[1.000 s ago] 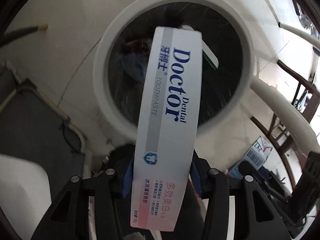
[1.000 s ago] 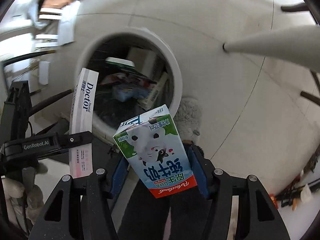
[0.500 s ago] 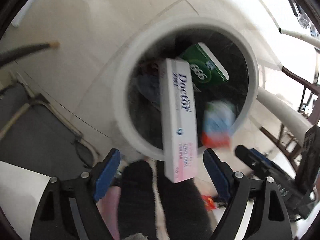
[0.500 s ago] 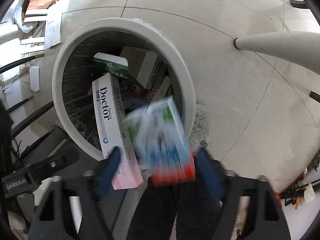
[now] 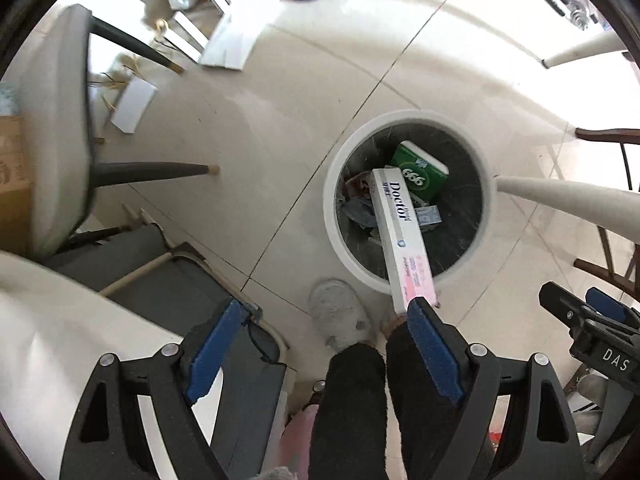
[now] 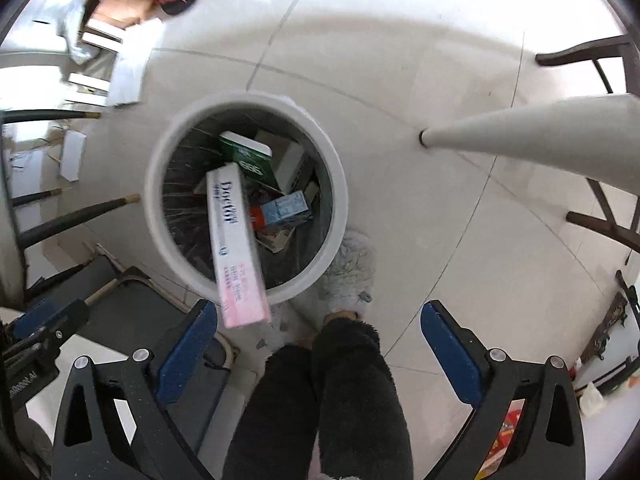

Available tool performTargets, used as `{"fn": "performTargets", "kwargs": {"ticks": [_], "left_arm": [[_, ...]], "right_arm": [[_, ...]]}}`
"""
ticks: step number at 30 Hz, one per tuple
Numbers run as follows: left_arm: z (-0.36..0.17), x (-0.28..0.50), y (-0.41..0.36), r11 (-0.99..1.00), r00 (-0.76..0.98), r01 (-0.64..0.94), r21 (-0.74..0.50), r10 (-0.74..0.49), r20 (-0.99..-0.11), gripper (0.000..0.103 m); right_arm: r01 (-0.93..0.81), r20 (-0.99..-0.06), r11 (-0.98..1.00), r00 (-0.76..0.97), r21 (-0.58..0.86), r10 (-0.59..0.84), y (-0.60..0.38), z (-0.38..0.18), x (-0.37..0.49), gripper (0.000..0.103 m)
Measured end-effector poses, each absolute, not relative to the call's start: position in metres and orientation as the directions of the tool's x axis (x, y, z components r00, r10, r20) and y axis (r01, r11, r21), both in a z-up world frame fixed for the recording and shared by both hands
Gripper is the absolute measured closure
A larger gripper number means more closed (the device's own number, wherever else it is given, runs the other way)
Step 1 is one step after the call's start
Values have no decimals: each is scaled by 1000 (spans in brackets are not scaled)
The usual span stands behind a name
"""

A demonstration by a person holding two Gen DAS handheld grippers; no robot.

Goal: Collect trash
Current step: 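Move both tools back over the table toward the foil pack and rice bag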

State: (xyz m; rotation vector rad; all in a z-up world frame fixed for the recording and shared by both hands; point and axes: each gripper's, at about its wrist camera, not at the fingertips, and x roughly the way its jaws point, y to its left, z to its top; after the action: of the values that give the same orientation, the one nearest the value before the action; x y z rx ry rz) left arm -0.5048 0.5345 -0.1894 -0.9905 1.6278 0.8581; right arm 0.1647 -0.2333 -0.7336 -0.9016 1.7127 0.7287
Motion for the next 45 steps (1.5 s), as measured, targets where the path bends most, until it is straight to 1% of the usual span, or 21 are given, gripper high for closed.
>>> {"fn": "performTargets", "kwargs": {"ticks": [1,6,16,20,23,27,30,34,36,37,41,43,45], "left_arm": [[-178,-508,535,414,-152,-908,61,-193,-969,8],[-119,-518,529,400,-122,-915,42,-175,-977,8],[15,-530,510,423,-57,-906,34,-43,-997,8],[65,-533,511,433,-21,-901,15,-8,-1000,8],[102,-531,515,443,-5,-896,25,46,-999,8],[149,-518,524,457,32,-888,48,167,-985,8],[179,-493,539,461,54,-884,78,266,-963,8],[215,-450,562,457,79,-881,121,395,-915,7],[223,-426,575,464,94,-877,121,413,-906,5],[226,-414,586,471,95,-873,125,416,-905,0],[229,-346,623,500,60,-849,170,411,-910,0],[227,-304,642,541,59,-822,180,394,-917,0],[216,-259,660,607,50,-763,223,398,-916,0]], "right_arm": [[-845,-957,533,-191,47,-219,-234,-723,165,0],[-858,-968,510,-167,50,-186,-244,-652,157,0],[-866,-989,495,-124,67,-84,-265,-490,146,0],[-871,-990,482,-135,96,-45,-271,-429,142,0],[-862,-987,487,-162,139,-6,-271,-384,143,0],[-839,-981,508,-181,194,76,-265,-327,152,0],[-809,-969,534,-208,246,131,-257,-297,166,0],[-787,-958,548,-201,283,205,-236,-261,196,0],[-774,-951,558,-196,299,239,-223,-247,219,0],[-768,-949,564,-190,303,251,-218,-242,230,0],[-732,-949,617,-136,290,285,-189,-237,298,0],[-702,-950,651,-127,289,284,-172,-250,338,0],[-677,-954,680,-119,282,277,-150,-262,383,0]]}}
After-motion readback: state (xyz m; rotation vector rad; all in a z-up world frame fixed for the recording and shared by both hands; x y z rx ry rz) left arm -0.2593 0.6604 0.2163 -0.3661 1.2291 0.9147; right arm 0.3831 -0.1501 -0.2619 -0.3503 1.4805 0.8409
